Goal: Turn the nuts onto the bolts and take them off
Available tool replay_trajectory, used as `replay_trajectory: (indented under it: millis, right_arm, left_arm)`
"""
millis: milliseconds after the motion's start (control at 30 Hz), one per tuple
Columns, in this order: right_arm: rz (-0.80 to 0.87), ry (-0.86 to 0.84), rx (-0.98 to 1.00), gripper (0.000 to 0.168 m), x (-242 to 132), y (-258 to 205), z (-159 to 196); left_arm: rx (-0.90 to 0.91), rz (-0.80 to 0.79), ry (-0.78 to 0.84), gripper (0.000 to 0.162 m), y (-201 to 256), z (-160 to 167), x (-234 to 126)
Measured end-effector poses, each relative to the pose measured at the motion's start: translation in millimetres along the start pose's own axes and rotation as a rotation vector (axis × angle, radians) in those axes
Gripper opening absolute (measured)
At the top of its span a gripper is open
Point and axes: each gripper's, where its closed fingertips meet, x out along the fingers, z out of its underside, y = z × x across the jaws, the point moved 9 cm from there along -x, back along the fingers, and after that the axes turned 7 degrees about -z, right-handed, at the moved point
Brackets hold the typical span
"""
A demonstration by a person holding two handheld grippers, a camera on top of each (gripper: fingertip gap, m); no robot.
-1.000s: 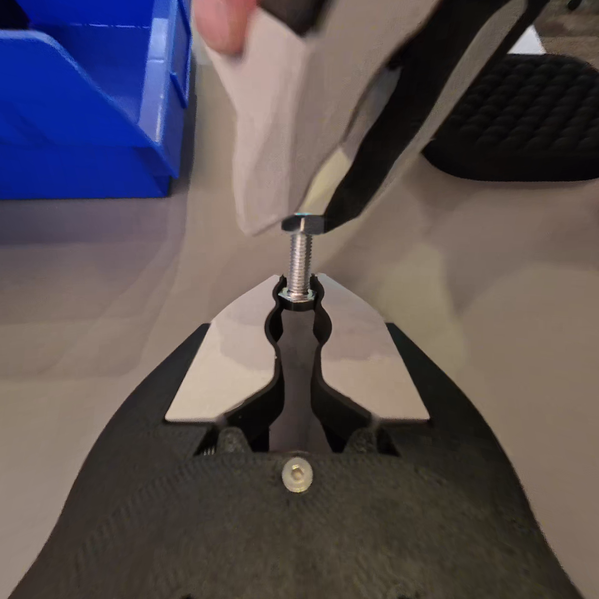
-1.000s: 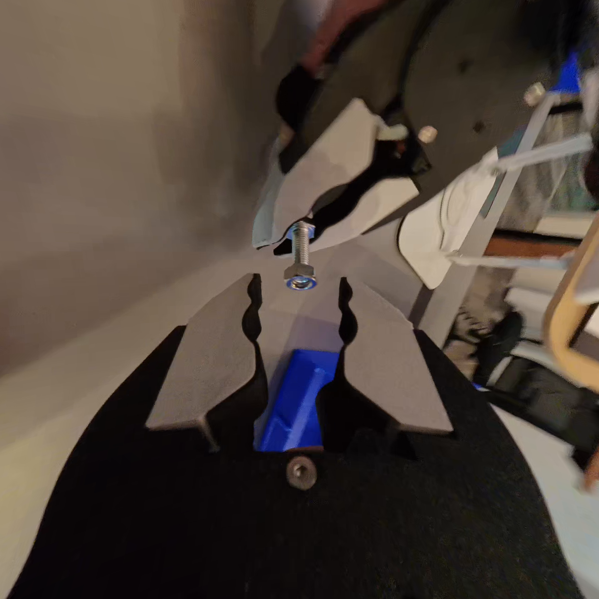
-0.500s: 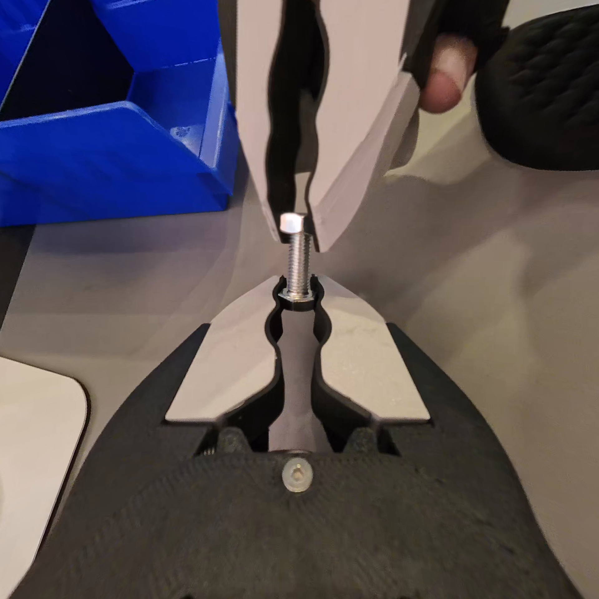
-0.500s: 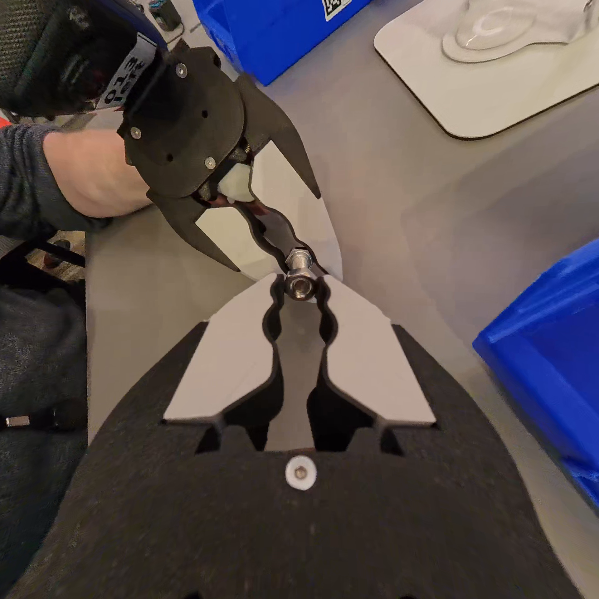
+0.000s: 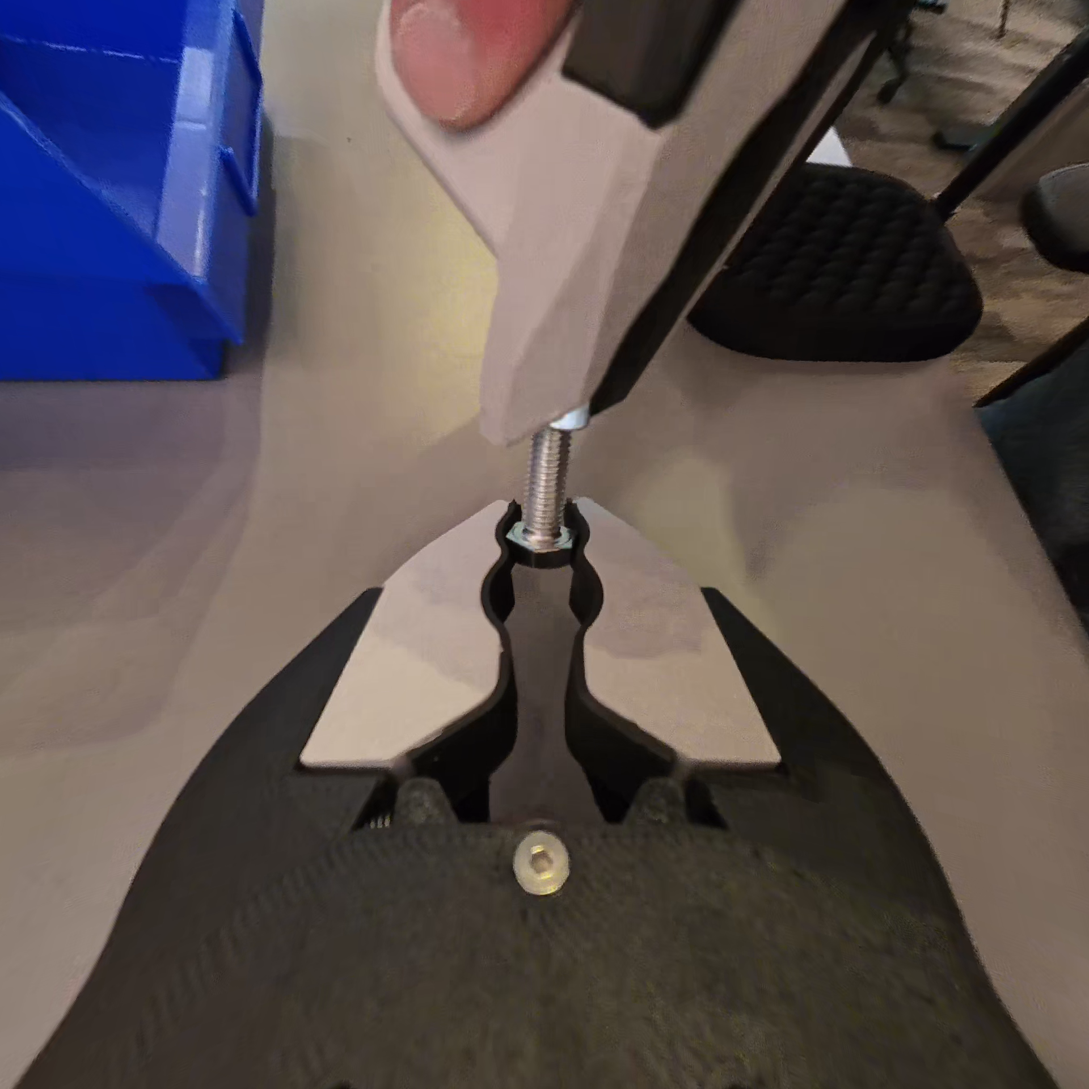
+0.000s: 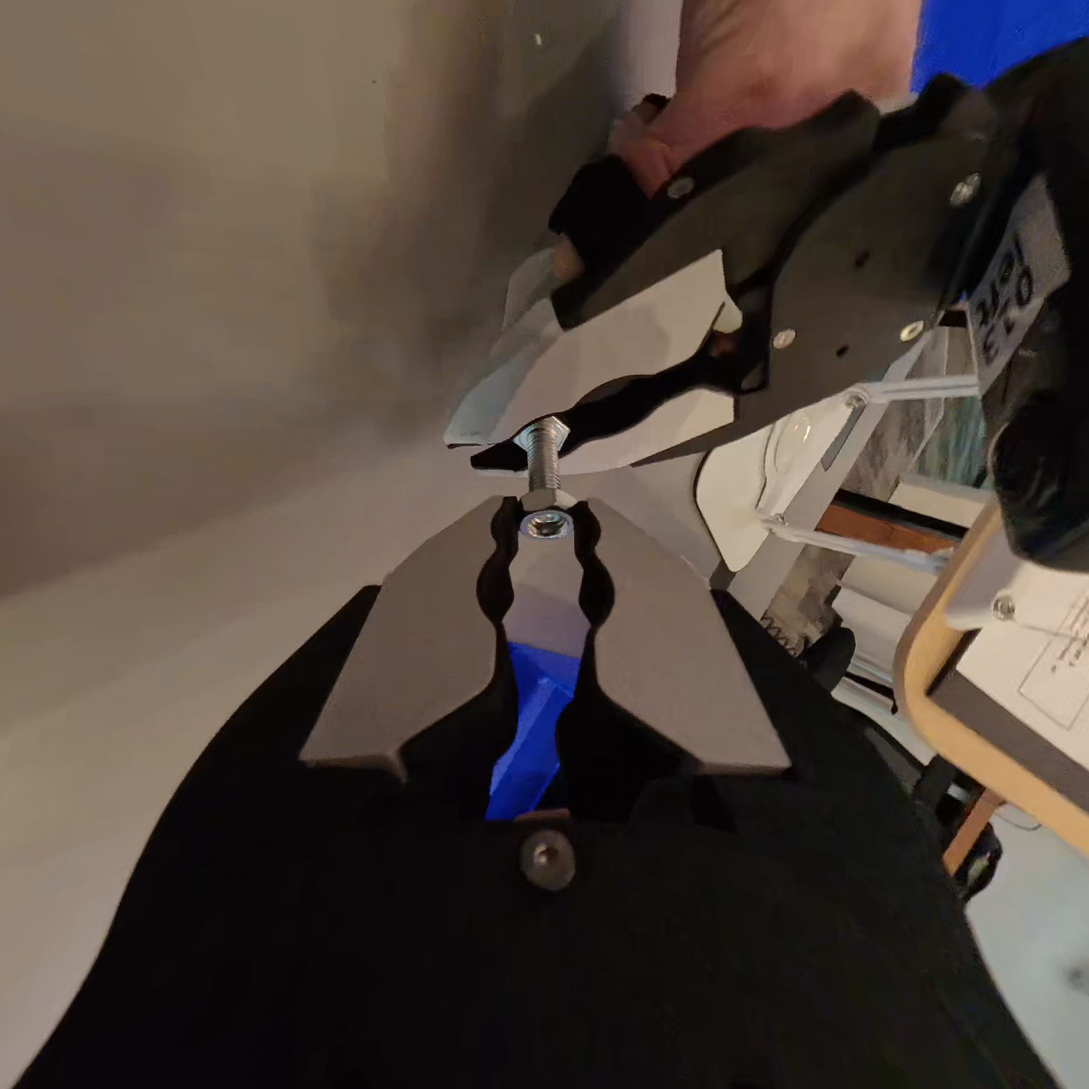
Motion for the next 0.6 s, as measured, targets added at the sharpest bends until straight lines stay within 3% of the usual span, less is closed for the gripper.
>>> replay_trajectory:
  millis: [133, 267, 400, 500, 600]
  right_arm:
    - [-0.016, 0.003, -0.006, 0.019, 0.6, 5.3, 1.9]
    - [-0.004, 0.058, 0.167, 0.046, -2.7, 9.7, 6.5]
    - [-0.013, 0.240, 0.560, 0.042, -8.7, 13.5, 19.8]
    - [-0.112, 0.432, 0.943, 0.040, -4.1, 11.7, 33.9]
    - [-0.186, 0.586, 1.201, 0.036, 3.2, 5.9, 42.1]
  left_arm:
    - [-0.017, 0.010, 0.018, 0.014, -2.8, 1.1, -1.8]
    - [-0.014, -0.027, 0.031, 0.014, -5.8, 0.0, -5.9]
    - [0.011, -0.117, 0.028, 0.015, -9.3, -1.6, -9.6]
    - [0.038, -0.191, 0.029, 0.014, -9.5, -5.0, -11.0]
    - [0.084, -0.268, 0.010, 0.015, -7.4, -7.7, -10.0]
